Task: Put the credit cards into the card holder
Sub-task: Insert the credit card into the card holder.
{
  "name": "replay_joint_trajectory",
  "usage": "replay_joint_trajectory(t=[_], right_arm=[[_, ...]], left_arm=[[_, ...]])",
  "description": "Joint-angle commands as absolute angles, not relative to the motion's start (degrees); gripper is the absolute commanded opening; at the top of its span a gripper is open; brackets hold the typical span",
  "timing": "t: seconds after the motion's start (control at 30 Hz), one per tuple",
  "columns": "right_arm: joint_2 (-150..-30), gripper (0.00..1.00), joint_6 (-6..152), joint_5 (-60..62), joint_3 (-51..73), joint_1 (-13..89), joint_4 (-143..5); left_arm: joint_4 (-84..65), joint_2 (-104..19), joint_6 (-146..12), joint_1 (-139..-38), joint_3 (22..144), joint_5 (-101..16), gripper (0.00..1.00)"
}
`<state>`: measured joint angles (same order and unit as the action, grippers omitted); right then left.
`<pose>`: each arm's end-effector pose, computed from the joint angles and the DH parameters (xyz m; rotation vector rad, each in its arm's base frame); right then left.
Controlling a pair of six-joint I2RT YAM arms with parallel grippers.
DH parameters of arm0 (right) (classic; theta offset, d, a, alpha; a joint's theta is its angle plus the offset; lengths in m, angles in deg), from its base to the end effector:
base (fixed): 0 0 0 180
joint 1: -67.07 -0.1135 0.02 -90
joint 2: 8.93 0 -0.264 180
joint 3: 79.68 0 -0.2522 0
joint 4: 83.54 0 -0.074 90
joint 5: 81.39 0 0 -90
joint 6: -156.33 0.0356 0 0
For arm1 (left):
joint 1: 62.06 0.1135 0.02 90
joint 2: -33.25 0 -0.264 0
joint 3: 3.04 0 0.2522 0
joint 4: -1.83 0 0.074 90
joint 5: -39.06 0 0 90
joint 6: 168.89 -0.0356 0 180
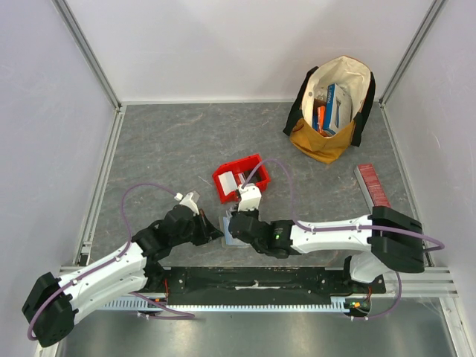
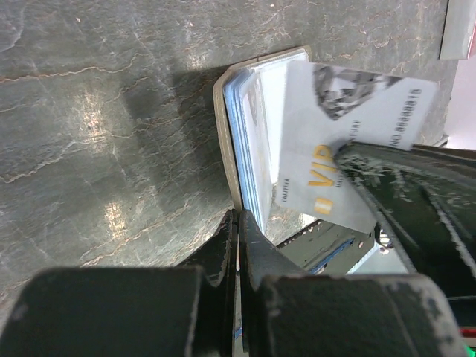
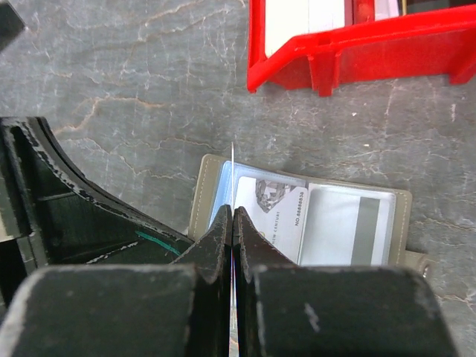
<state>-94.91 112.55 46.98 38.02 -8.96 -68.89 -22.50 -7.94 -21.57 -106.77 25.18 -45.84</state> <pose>0.0969 0.2978 0.2124 -0.1978 2.1148 0.5361 0.1073 -0.1107 0.1644 -0.2145 2.4311 -1.0078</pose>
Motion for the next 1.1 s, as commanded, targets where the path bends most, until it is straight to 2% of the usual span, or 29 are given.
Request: replay_joint_trajectory(t=[0.0,1.07], right_arm=[[-97.34,0.00,111.95,46.05,35.32,-9.04,-71.97],[-98.05,0.00,113.88,48.25,34.70,-9.04,-72.24]], left_arm=[[-21.43,-7.62,-20.09,-106.62,27.16,-45.14,0.02],[-21.69,-7.61,-20.09,-106.62,27.51,-45.58,0.02]])
